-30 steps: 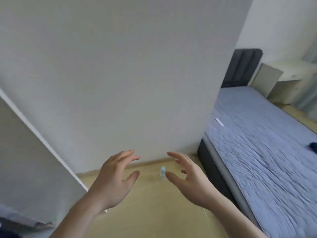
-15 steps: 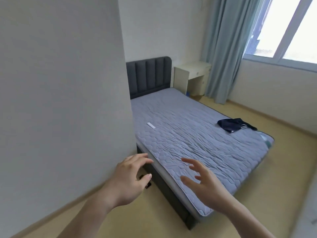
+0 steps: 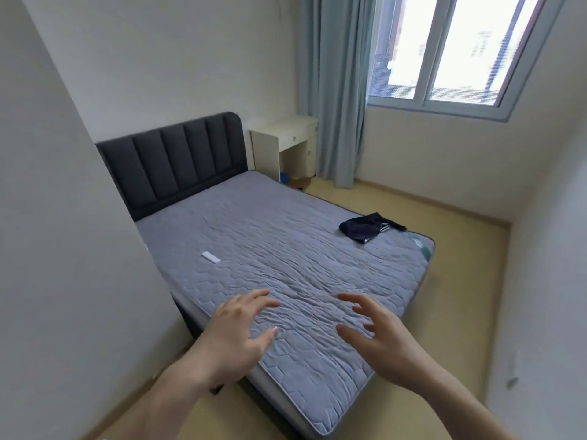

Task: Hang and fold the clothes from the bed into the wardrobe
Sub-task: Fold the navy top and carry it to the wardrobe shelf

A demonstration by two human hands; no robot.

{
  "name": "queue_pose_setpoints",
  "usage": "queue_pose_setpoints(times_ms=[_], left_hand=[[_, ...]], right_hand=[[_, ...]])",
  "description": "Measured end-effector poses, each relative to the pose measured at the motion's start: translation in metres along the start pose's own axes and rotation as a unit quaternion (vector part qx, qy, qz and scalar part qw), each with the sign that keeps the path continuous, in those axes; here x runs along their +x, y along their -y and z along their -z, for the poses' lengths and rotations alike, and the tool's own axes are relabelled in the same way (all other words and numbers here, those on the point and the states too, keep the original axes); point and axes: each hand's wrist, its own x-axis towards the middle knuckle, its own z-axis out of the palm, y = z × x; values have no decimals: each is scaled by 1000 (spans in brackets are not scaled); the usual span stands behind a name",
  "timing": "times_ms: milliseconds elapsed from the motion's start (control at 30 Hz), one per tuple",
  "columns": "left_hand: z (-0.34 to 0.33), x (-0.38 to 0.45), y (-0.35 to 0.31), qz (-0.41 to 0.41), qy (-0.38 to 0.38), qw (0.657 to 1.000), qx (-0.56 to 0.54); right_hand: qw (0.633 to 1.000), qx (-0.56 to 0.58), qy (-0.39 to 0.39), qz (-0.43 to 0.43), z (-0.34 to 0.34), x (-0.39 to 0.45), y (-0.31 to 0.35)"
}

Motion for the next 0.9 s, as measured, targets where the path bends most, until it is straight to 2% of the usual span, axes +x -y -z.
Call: queue_pose_setpoints(times_ms=[267,567,767,900], left_hand=[[-28,151,-16,-46,46,998,-10],[-70,297,-77,-105,100,989,10],[-118,387,-112,-96,104,990,7],[-152,438,-137,-51,102,994,1]], right_hand=[[997,-23,-57,-52,67,70,-57],[989,-23,-117,-86,142,127,-126],[990,-21,-104,-97,208,181,-194],[992,-15,-72,-97,261,222,-245]])
